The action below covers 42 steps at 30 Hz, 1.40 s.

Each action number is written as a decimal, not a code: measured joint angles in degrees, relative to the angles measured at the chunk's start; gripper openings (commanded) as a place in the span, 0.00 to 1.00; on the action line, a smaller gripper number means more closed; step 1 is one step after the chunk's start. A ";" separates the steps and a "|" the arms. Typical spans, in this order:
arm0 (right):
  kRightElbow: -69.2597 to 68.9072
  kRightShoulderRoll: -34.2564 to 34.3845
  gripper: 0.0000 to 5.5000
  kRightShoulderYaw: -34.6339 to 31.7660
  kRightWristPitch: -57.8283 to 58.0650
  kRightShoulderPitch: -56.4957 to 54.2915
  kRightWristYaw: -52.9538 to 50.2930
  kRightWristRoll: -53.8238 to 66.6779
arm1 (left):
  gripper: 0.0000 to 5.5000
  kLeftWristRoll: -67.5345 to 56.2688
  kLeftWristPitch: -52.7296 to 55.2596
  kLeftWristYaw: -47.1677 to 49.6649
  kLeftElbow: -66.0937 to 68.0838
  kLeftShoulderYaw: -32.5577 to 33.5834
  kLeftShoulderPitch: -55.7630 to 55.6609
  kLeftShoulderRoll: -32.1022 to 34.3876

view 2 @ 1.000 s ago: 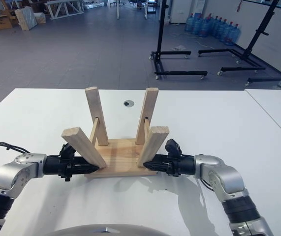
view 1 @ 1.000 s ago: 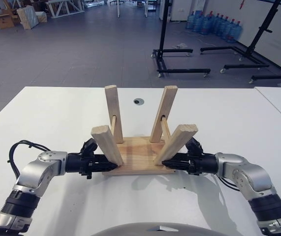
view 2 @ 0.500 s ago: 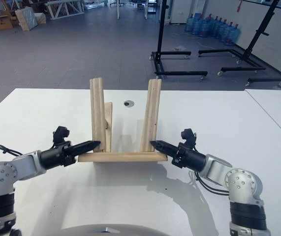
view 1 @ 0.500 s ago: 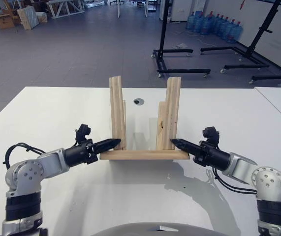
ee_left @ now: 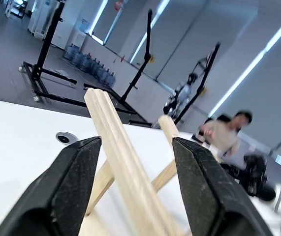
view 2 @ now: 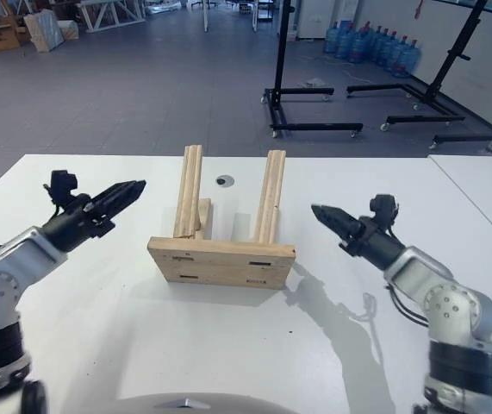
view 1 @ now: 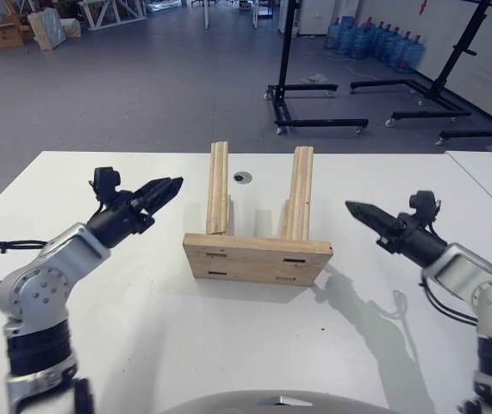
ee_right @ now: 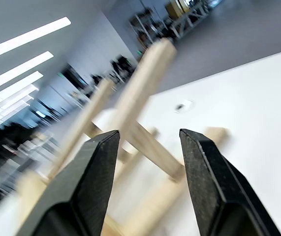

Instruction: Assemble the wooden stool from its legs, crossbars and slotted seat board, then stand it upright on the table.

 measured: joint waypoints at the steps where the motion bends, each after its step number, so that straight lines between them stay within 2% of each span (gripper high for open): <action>1: -0.01 -2.48 0.40 2.03 -3.94 3.36 3.66 -4.80 | 0.47 2.05 -1.64 -4.40 -0.06 -0.76 2.05 3.03; 4: 3.25 -9.95 0.40 9.12 -20.21 12.71 15.40 -22.20 | 0.47 11.32 -10.12 -19.77 3.67 -3.96 6.00 14.73; 8: 4.13 -6.79 0.40 12.16 -25.99 10.27 16.34 -25.88 | 0.47 16.77 -16.47 -24.42 4.16 -10.86 6.16 14.66; 11: 3.99 -4.75 0.40 13.78 -27.56 10.17 16.64 -27.21 | 0.47 23.17 -24.61 -21.77 7.33 -14.81 4.18 11.52; 13: -2.10 -6.02 0.40 15.79 -23.41 12.59 20.61 -24.77 | 0.47 29.53 -28.60 -16.06 13.68 -15.89 0.08 8.68; 19: -8.74 -9.77 0.40 16.73 -13.73 15.03 24.06 -20.76 | 0.47 29.24 -28.45 -12.99 20.59 -13.90 -5.22 5.43; 23: -19.01 -2.92 0.40 16.33 -3.25 11.20 17.53 -4.94 | 0.47 32.83 -30.65 -11.02 26.73 -17.32 -10.29 1.09; 26: -20.24 -0.83 0.40 15.76 1.23 8.25 13.06 0.81 | 0.47 35.95 -32.14 -11.56 27.15 -21.67 -10.29 -0.86; 30: -19.46 -1.43 0.40 15.27 2.38 8.67 11.68 0.16 | 0.47 38.34 -33.82 -17.36 20.65 -26.06 -6.36 2.04; 35: -16.99 -2.41 0.40 19.14 -2.62 10.20 11.43 -10.95 | 0.47 37.40 -30.42 -23.99 4.26 -29.97 5.31 8.28; 39: -14.77 -2.18 0.40 20.62 -7.40 11.92 11.59 -17.07 | 0.47 35.93 -26.69 -24.34 -3.66 -33.95 8.28 8.29; 42: -13.63 -1.31 0.40 21.10 -8.97 11.92 11.50 -18.94 | 0.47 35.95 -26.07 -23.10 -4.21 -34.28 8.24 7.81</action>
